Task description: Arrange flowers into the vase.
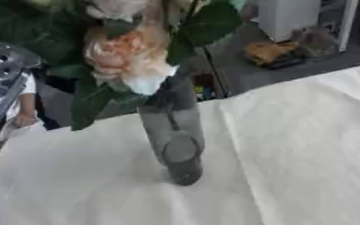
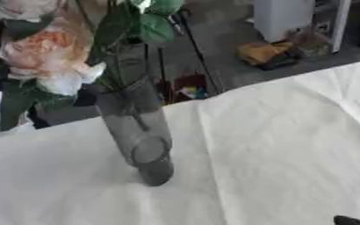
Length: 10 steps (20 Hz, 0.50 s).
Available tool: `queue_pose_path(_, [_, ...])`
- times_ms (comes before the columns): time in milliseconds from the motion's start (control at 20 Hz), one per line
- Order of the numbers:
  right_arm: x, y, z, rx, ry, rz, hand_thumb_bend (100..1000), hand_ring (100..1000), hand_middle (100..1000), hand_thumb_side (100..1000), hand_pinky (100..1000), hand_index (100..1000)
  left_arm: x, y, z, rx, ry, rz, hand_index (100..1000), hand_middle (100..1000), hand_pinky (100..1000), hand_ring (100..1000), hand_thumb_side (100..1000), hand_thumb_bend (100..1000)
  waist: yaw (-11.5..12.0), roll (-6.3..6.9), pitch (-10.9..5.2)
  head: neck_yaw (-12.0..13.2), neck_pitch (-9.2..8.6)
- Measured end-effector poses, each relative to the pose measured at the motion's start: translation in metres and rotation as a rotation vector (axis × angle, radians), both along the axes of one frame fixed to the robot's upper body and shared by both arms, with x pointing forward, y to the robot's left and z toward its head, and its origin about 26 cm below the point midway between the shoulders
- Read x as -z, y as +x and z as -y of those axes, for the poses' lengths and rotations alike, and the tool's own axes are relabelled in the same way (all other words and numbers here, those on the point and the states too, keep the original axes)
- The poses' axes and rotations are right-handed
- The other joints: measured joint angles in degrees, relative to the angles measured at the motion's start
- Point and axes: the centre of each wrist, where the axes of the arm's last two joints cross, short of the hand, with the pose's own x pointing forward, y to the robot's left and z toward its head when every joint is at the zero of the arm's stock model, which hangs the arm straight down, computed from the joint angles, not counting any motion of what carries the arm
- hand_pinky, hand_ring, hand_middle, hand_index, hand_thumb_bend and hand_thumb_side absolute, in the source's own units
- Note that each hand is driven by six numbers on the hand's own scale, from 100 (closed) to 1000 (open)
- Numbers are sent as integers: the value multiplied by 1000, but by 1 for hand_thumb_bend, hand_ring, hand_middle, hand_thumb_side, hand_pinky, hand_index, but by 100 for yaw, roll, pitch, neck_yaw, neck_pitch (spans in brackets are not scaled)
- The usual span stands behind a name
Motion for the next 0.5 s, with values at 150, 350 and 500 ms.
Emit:
queue_pose_path(150, [0,0,0,2,0,0,100,995,512,862,866,916,1,0,-5,-7,-5,-9,1000,1000,1000,1000,951,659,6,0,0,3,2])
queue_pose_path(350, [0,0,1,6,2,3,100,994,512,861,866,916,6,1,-15,-7,-26,-34,1000,1000,1000,1000,957,655,20,-1,0,-13,54])
queue_pose_path(500, [0,-1,3,11,3,3,100,994,512,861,865,915,10,-1,-22,4,-37,-53,1000,1000,1000,1000,963,646,38,-7,0,-19,99])
